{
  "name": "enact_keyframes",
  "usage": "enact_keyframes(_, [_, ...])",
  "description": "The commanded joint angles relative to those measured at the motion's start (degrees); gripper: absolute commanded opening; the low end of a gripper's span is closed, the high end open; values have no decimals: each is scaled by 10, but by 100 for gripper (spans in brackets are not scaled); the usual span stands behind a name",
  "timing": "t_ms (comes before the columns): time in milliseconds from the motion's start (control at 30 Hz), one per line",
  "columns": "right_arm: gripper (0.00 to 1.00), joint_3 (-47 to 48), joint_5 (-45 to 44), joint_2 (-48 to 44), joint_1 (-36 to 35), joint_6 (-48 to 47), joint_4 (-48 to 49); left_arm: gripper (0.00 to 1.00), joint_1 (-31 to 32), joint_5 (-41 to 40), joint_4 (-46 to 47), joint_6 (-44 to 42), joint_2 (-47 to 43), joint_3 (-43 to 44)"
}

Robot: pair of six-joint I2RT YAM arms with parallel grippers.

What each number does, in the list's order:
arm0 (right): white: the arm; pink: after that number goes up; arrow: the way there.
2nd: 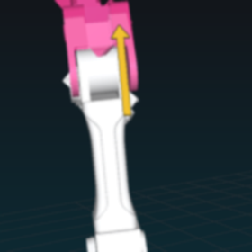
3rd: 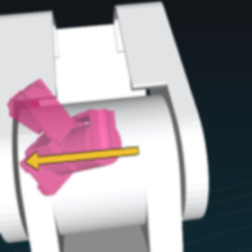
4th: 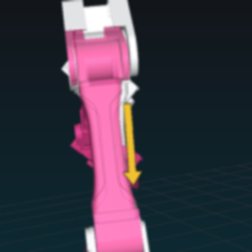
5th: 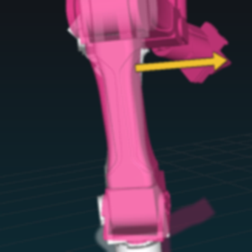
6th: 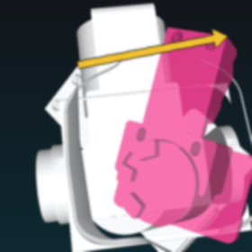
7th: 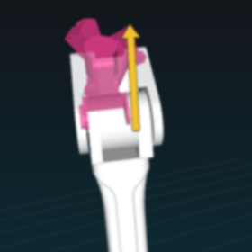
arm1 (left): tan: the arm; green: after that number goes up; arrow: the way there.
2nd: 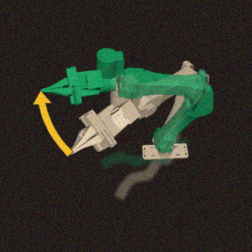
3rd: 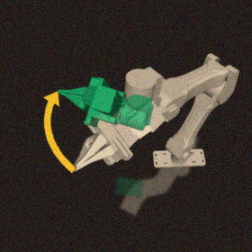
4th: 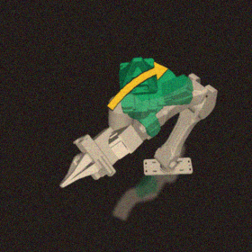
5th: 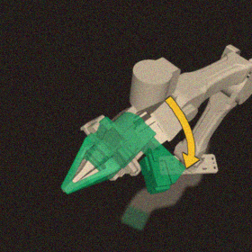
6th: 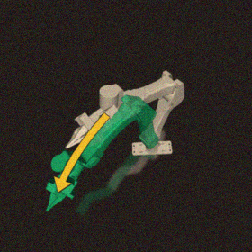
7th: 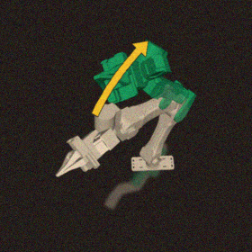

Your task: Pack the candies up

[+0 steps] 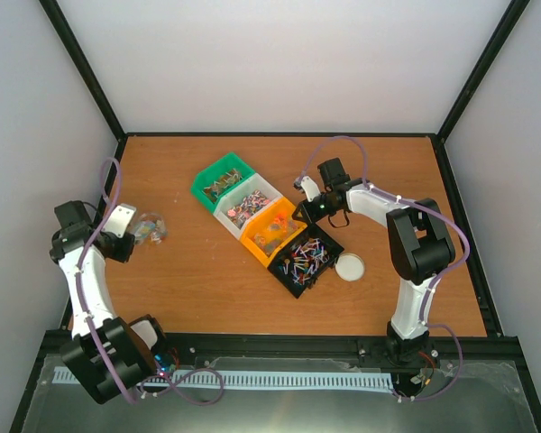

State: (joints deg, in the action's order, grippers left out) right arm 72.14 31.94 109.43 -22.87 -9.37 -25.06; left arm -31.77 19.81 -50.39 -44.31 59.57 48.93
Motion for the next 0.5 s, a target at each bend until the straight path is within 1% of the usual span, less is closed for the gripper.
enact_keyframes(0, [3, -22, 19, 4, -4, 8, -41, 1, -3, -4, -15, -26, 5, 32])
enact_keyframes(300, [3, -28, 18, -3, -4, 8, -41, 1, -4, -19, -34, -49, 5, 40])
enact_keyframes(467, [3, -33, 17, -7, -4, 5, -41, 1, -3, -12, -43, -77, -13, 37])
